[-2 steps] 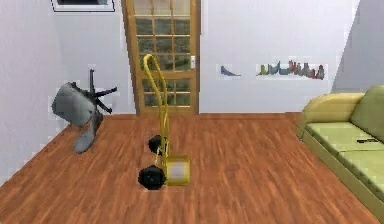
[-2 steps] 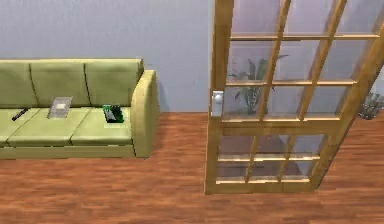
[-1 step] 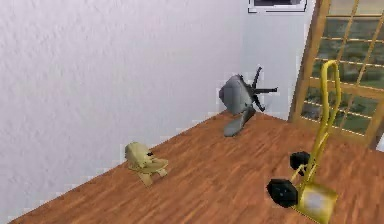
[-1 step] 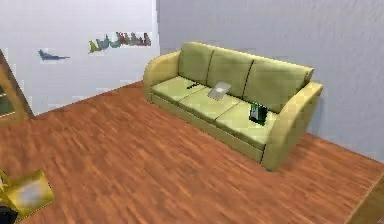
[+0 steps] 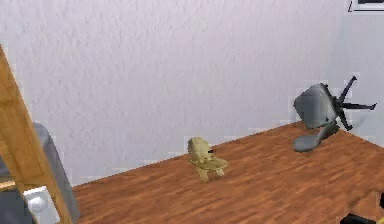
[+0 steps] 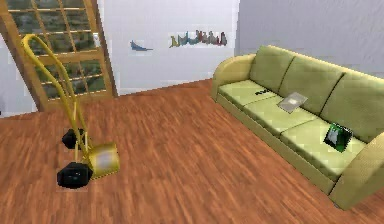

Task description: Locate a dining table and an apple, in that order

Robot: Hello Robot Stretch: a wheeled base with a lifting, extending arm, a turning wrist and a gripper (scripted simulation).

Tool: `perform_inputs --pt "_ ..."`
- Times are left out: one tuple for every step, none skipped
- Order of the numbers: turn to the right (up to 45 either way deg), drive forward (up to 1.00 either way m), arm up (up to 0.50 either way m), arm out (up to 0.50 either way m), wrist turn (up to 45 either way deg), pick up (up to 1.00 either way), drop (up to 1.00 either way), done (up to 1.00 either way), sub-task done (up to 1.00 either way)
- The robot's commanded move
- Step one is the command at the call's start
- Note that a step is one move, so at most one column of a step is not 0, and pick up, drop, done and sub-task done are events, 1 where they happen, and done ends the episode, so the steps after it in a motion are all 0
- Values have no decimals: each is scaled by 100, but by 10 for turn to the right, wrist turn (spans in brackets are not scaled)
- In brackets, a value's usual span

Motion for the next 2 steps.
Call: perform_inputs --pt "0 50 0 0 0 0 0 0 0" --pt "-450 0 0 0 0 0 0 0 0"
